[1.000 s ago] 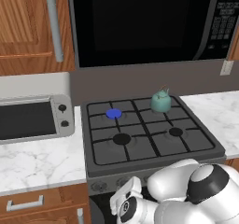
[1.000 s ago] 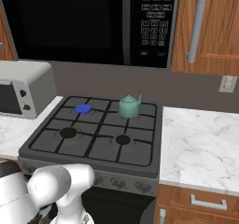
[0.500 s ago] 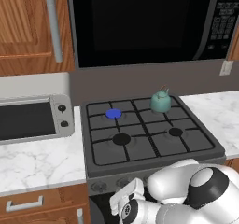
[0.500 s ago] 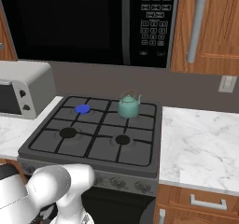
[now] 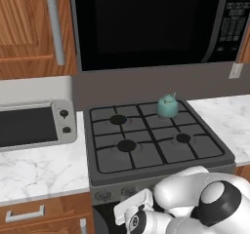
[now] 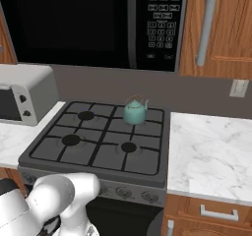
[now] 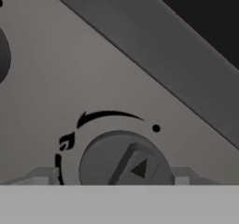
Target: Turn off the rear left burner of the stove.
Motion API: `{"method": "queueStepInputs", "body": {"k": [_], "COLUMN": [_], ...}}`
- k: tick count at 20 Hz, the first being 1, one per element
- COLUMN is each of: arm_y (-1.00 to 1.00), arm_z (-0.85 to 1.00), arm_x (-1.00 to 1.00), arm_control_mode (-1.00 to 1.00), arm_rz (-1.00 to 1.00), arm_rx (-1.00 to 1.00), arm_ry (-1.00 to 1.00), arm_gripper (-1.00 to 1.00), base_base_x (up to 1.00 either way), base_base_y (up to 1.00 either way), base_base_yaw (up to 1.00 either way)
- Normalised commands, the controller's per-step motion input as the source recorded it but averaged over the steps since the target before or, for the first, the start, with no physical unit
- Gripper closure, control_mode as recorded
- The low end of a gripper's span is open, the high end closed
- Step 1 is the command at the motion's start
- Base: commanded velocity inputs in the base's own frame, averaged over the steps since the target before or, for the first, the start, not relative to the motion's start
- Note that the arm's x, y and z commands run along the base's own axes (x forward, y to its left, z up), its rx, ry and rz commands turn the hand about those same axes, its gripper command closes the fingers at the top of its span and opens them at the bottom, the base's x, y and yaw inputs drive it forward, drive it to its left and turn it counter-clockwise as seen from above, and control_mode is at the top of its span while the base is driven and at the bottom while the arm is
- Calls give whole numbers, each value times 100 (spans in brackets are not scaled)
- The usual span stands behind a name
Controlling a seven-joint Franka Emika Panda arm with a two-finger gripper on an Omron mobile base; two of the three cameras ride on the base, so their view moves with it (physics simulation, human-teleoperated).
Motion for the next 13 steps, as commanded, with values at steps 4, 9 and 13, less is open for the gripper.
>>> {"method": "queueStepInputs", "body": {"k": [4,9,13], "arm_y": [-30,-28,-30], "arm_z": [41,39,37], "arm_x": [0,0,0], "arm_control_mode": [-100,-100,-100], "arm_rz": [-4,-5,-5], "arm_rx": [40,42,43], "arm_ry": [0,0,0], "arm_gripper": [100,100,100], "base_base_x": [0,0,0], "base_base_y": [0,0,0], "base_base_yaw": [0,0,0]}}
